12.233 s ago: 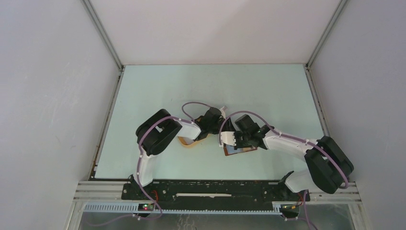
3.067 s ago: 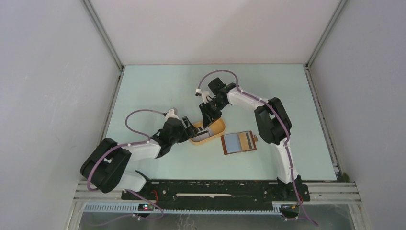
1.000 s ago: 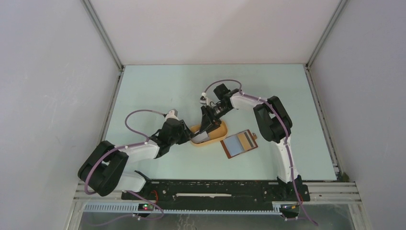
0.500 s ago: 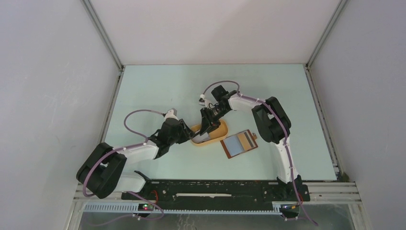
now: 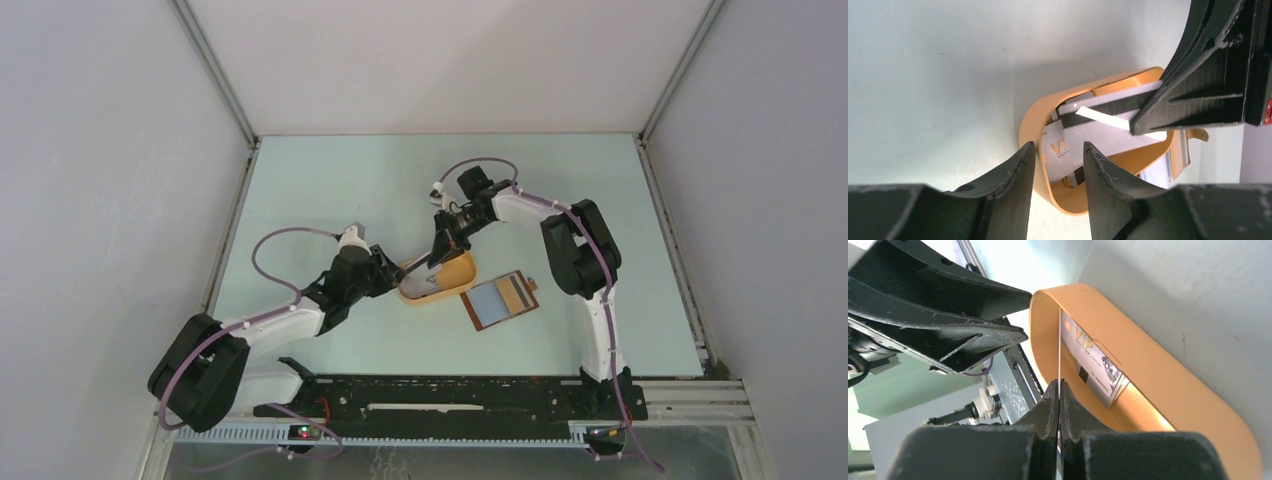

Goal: Put the credit cards into the card holder
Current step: Pick up the credit card from the storage box.

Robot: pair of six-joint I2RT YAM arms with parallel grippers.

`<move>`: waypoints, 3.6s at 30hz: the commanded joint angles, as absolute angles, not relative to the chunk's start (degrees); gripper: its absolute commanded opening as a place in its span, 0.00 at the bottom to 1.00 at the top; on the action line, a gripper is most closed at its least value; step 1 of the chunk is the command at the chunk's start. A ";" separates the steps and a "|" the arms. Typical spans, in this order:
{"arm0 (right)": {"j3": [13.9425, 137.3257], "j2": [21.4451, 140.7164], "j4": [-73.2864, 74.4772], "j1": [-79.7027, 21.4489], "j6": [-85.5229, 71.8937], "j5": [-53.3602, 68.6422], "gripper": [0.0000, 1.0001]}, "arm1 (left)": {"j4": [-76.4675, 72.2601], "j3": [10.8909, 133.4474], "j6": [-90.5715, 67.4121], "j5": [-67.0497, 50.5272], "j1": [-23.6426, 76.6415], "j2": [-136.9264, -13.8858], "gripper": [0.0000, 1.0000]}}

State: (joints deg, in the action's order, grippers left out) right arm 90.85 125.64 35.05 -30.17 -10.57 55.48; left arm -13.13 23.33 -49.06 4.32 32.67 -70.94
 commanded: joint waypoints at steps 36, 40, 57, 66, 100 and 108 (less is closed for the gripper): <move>77.78 84.46 65.77 -26.46 87.97 65.83 0.00 | -32.07 7.25 -16.35 -19.64 39.28 -26.13 0.81; 74.70 79.49 69.14 -26.46 99.29 64.23 0.00 | -32.08 8.66 -2.43 -14.50 49.66 -28.05 0.81; 61.97 64.85 74.44 -25.97 122.36 61.88 0.00 | -33.75 18.87 16.71 -7.22 65.01 -46.95 0.72; 61.03 64.62 70.30 -25.75 108.00 62.58 0.00 | -37.78 19.97 12.49 -13.91 65.13 -50.13 0.68; 60.83 69.79 48.03 -24.79 52.90 70.44 0.17 | -52.57 18.41 -10.48 -17.35 55.65 -61.34 0.00; 66.03 74.52 55.14 -24.79 52.45 66.46 0.61 | -34.21 24.64 -9.29 -26.09 51.83 -61.05 0.00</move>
